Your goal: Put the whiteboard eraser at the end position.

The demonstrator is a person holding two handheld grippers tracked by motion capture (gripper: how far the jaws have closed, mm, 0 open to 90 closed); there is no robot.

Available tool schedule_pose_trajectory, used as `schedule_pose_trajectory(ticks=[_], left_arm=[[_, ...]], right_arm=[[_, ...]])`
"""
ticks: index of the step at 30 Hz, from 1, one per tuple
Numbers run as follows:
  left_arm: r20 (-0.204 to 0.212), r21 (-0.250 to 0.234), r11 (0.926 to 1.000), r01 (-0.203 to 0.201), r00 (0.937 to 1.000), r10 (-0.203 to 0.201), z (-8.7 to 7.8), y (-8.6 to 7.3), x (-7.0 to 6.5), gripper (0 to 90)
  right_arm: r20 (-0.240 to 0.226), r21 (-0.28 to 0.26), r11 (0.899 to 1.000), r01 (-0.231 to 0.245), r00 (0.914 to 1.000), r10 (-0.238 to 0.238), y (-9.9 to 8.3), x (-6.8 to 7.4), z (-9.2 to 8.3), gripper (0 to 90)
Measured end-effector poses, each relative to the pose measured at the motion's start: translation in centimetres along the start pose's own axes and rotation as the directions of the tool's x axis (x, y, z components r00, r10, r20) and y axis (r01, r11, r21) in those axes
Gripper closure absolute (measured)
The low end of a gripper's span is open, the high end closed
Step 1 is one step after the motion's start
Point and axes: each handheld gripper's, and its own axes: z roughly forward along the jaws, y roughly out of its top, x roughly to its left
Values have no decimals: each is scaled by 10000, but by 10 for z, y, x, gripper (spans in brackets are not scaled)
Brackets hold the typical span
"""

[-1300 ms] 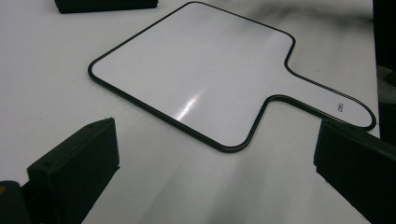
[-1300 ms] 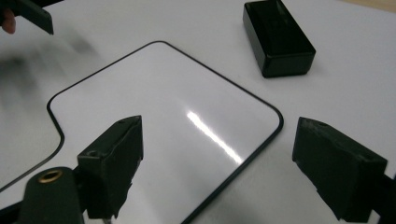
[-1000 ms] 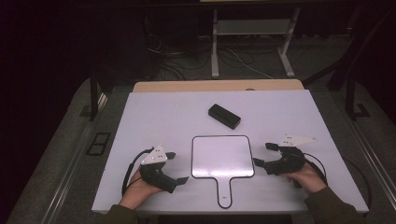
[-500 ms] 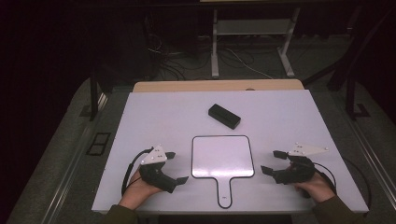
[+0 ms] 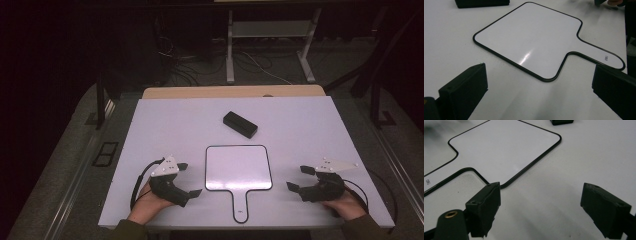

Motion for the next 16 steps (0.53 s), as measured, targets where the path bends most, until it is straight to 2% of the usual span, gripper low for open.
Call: schedule_pose_trajectory(ticks=[16], left_arm=[[-12,66,10000,30,10000,-30,0,0,1,0]], right_arm=[[17,-1,9999,136,9999,-136,1,1,0,150]])
